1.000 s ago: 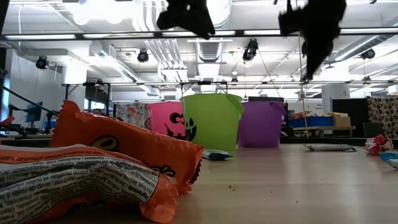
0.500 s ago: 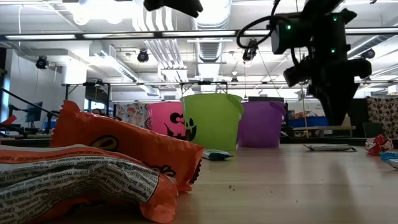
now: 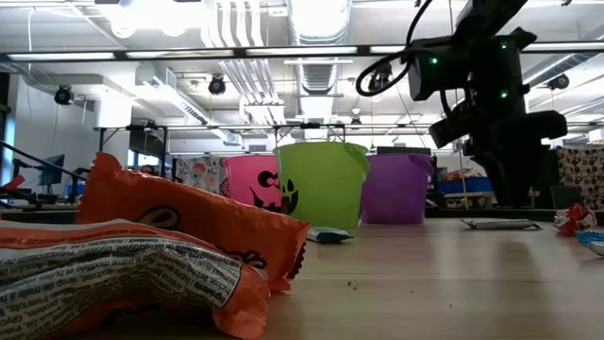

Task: Sort candy
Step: Put the blue candy into the violet bin

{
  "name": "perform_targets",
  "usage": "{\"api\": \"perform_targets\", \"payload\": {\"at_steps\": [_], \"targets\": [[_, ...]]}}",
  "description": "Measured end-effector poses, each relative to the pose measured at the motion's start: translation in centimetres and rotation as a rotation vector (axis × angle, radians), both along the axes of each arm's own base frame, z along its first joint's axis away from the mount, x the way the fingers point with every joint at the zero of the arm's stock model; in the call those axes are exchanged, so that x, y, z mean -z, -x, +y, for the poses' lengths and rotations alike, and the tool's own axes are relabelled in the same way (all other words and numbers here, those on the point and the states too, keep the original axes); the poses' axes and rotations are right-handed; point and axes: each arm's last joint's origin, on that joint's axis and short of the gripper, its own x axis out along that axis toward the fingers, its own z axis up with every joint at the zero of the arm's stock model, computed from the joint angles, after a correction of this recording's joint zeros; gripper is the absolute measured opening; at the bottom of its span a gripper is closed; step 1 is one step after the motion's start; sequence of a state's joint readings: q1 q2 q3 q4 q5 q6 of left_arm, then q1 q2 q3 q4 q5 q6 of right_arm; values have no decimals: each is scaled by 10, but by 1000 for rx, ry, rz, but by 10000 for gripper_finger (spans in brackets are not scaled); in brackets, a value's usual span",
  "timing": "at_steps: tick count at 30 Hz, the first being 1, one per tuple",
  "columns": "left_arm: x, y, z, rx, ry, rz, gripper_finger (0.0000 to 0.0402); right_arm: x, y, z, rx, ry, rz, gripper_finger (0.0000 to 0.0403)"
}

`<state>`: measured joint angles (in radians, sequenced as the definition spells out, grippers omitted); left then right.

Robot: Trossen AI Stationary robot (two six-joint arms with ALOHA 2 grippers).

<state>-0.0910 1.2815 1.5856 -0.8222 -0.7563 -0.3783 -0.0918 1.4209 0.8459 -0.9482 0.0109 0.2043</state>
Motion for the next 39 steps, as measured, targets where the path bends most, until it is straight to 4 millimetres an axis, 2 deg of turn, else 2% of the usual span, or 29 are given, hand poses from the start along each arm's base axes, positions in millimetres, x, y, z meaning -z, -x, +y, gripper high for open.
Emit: {"api": "perform_targets", "payload": {"at_steps": [4, 10, 18, 23, 31, 34, 39], "targets": [[-9, 26, 4, -47, -26, -5, 78, 6, 1, -2, 5, 37, 14, 247], [-16, 57, 7, -87, -52, 3, 78, 26, 9, -2, 4, 54, 69, 243], [-22, 75, 10, -105, -97, 9, 78, 38, 10, -3, -11, 56, 91, 223], [-23, 77, 10, -111, -122, 23, 78, 44, 8, -3, -27, 11, 100, 171], [-23, 77, 10, -109, -126, 29, 78, 50, 4, -2, -58, -24, 95, 21], [-23, 77, 10, -109, -126, 29, 78, 41, 2, -2, -56, -33, 65, 14], [-22, 75, 10, -108, -127, 35, 78, 14, 2, -1, -53, -74, -9, 9]]}}
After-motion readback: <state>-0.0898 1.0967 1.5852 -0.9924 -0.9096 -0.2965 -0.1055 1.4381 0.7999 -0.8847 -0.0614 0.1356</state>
